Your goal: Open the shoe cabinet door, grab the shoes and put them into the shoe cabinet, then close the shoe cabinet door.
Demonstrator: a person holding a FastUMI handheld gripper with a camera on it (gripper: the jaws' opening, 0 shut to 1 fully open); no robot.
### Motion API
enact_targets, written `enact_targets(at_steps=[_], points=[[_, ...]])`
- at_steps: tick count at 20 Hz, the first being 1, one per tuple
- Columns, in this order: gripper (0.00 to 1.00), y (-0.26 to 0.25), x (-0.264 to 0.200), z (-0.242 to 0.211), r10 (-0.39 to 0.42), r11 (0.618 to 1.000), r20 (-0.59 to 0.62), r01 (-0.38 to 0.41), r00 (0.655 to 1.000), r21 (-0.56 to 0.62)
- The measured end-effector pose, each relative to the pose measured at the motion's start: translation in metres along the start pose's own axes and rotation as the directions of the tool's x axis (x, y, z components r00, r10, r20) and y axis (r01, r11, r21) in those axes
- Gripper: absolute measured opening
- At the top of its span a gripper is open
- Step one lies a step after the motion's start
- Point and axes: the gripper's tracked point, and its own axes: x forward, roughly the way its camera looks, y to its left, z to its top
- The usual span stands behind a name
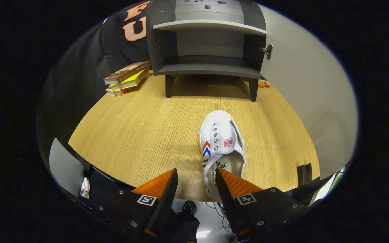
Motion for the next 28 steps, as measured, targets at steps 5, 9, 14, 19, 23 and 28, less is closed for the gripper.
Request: enact_targets(at_steps=[5,9,14,19,23,28], points=[[0.64,-0.005,0.028,-0.012,0.010,1.000,-0.049,-0.011,0.999,-0.019],[0.40,-0.014,0.040,-0.017,-0.010,1.000,-0.057,0.008,0.998,-0.025],[0.00,-0.012,0.036,-0.008,-0.010,1.000,-0.046,0.010,0.999,-0.018],[0.00,-0.009,0.023,0.023,-0.044,0.998,-0.010,0.043,0.999,-0.040],[0.00,-0.009,0.006,0.047,-0.074,0.997,0.006,0.074,0.997,0.020],[0.00,-0.001,-0.039,0.106,-0.109,0.994,0.101,0.111,0.989,-0.018]])
